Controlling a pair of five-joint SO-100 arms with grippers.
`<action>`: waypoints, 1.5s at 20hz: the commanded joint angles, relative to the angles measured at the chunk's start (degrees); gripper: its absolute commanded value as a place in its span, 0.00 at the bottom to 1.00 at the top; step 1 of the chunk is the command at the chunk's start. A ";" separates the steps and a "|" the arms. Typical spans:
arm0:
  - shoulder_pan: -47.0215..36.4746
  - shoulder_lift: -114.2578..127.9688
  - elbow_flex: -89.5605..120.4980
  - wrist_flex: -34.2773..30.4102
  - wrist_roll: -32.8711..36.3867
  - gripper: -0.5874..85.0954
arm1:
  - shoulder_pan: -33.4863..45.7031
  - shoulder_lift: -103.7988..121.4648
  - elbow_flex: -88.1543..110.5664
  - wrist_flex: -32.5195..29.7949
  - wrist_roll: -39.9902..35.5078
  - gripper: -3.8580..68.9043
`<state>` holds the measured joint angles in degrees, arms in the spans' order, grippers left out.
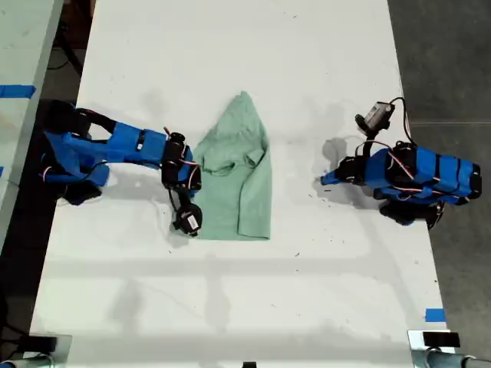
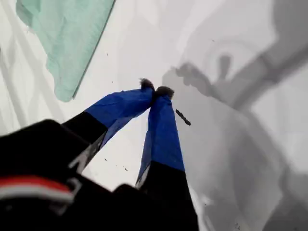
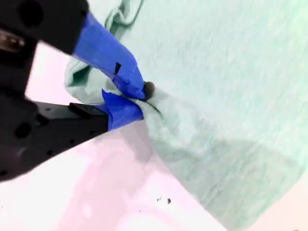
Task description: Fold t shirt
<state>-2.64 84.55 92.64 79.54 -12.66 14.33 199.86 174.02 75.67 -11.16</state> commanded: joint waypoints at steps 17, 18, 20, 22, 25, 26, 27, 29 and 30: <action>-3.43 -13.62 -34.54 -1.41 17.31 0.23 | -0.18 0.70 4.13 0.44 -0.97 0.08; -3.25 -9.93 -32.78 0.09 16.44 0.24 | -0.18 0.70 4.13 0.44 -0.97 0.08; -3.16 1.14 -26.37 3.25 13.27 0.23 | -0.26 0.70 4.13 0.44 -0.97 0.08; -4.66 15.38 -13.18 3.16 11.07 0.18 | -0.26 0.70 4.13 0.44 -1.05 0.08; -7.56 38.94 13.18 -2.20 9.58 0.05 | -0.26 0.70 4.13 0.44 -0.97 0.08; -8.26 47.37 22.15 -3.34 6.68 0.01 | -0.26 0.70 4.13 0.44 -0.97 0.08; -8.88 57.74 32.52 -6.24 4.48 0.01 | -0.26 0.70 4.13 0.44 -0.97 0.08; -10.11 84.81 55.02 -15.03 3.87 0.01 | -0.18 0.70 4.13 0.44 -0.97 0.08; -10.72 100.55 66.01 -17.31 4.39 0.01 | -0.09 0.70 4.13 0.44 -0.97 0.08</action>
<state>-12.04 152.84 137.81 67.15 -7.73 14.33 199.86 174.02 75.67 -11.43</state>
